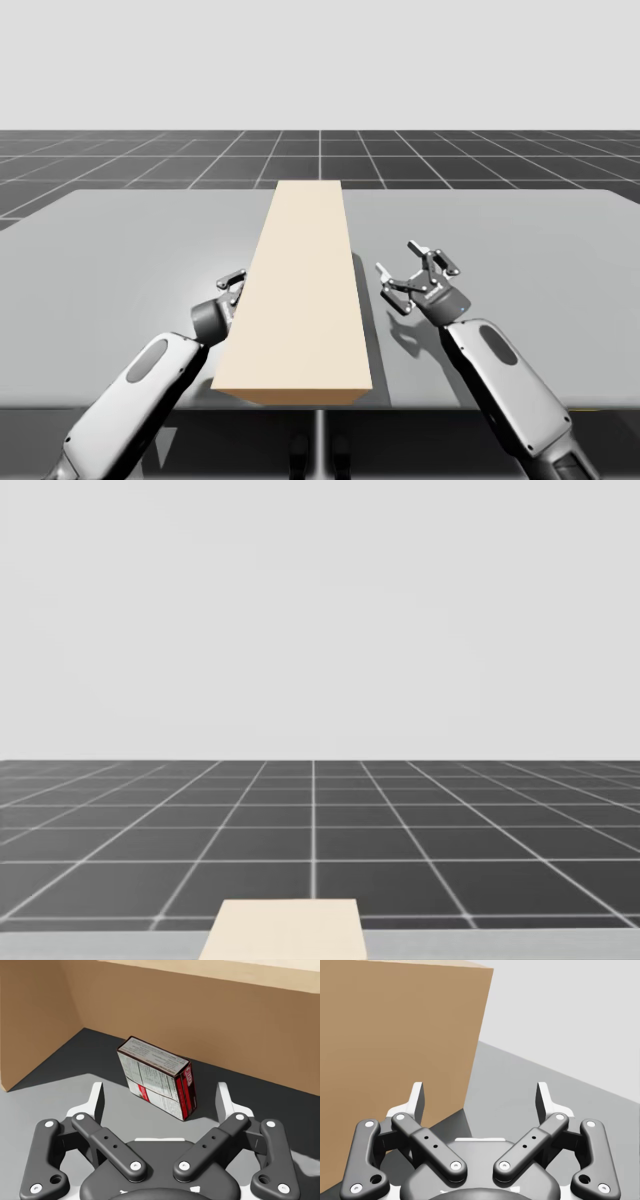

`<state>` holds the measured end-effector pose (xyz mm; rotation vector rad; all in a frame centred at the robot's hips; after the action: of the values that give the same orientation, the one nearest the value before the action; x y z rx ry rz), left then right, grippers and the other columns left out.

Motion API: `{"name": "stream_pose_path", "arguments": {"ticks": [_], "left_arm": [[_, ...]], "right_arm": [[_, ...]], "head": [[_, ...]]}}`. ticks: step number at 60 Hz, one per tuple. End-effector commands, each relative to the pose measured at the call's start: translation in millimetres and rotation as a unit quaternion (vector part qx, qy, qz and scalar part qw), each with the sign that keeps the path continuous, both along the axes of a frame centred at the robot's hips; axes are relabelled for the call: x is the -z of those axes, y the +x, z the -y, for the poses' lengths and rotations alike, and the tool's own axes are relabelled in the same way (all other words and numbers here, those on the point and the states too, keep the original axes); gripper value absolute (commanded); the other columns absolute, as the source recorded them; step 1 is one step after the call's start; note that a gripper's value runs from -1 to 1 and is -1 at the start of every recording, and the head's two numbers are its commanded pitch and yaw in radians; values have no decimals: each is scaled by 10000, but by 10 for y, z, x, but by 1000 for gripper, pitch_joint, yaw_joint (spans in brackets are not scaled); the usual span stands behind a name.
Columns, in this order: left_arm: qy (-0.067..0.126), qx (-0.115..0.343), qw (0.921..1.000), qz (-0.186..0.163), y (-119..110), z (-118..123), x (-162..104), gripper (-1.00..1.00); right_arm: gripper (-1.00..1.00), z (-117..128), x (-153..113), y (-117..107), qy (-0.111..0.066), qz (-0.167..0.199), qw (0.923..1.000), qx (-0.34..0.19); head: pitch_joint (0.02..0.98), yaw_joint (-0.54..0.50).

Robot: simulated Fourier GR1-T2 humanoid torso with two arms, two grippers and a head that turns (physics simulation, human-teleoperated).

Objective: Retrieve the object from inside the box.

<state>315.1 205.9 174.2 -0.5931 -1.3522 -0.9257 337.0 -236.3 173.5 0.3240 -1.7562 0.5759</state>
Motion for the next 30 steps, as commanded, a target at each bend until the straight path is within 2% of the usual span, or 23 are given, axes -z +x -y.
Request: {"name": "stream_pose_path", "arguments": {"ticks": [1,12,20,30], "left_arm": [[93,124,9999,-68,63,133,-5,-1000],[29,60,9995,-295,416,191,50,-1000],[-14,201,9986,-499,579,294,108,-1000],[-88,349,9966,-735,766,431,168,-1000]], "right_arm": [[-1000,6,-15,-14,8,46,10000,-11],[-1000,-4,-23,-25,78,41,10000,34],[-1000,-9,-34,-36,173,17,9998,77],[-1000,-3,-39,-44,190,41,9997,120]], "head": [[63,-7],[74,13],[83,17],[98,16]]}}
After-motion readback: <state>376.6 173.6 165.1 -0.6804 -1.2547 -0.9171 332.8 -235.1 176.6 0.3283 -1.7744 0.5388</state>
